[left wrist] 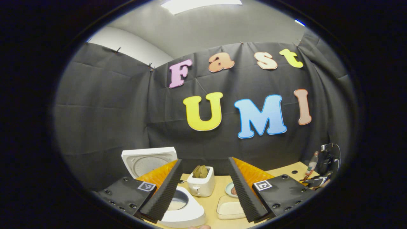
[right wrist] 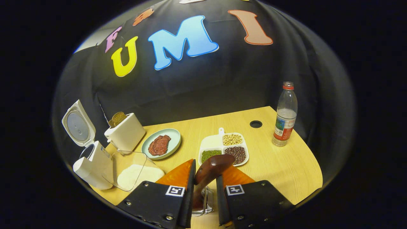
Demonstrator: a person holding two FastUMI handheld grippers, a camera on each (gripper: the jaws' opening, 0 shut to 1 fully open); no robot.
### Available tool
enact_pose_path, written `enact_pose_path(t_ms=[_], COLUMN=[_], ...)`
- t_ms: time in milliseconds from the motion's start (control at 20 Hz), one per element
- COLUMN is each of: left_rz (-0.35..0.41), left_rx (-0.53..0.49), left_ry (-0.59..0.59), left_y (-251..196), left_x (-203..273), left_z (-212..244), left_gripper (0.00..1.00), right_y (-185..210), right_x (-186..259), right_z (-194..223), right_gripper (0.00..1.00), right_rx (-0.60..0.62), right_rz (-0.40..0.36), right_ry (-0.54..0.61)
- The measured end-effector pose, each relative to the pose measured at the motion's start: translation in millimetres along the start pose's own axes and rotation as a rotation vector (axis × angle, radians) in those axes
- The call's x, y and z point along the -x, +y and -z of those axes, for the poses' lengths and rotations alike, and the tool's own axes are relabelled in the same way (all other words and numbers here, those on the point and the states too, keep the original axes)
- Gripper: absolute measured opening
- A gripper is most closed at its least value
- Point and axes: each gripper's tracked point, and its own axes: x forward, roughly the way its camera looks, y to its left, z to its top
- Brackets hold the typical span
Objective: Close the left gripper, press the button to open the rice cooker; take a wooden spoon from the chopstick holder with the right hand, scoop a spoonful of rice and pour it into the rice cooker, then put the wooden spoon back into the chopstick holder.
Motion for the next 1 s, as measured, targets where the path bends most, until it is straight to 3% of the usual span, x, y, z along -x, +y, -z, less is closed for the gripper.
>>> enact_pose_path(t_ms=[200, 750, 1000], left_rz=[0.060, 0.196, 0.240], left_rx=[-0.010, 0.090, 0.099], left_ry=[-0.016, -0.044, -0.063], left_y=[-12, 16, 34], left_x=[-7, -34, -43], left_z=[1, 5, 3], left_gripper=[0.99, 0.94, 0.98], right_y=[15, 52, 97], right_x=[14, 55, 66], right_z=[0, -82, -105], right_gripper=[0.09, 0.08, 0.09], right_rx=[0.016, -0.022, -0.048], right_rz=[0.012, 0.105, 0.070], right_ry=[-0.012, -0.156, -0.201])
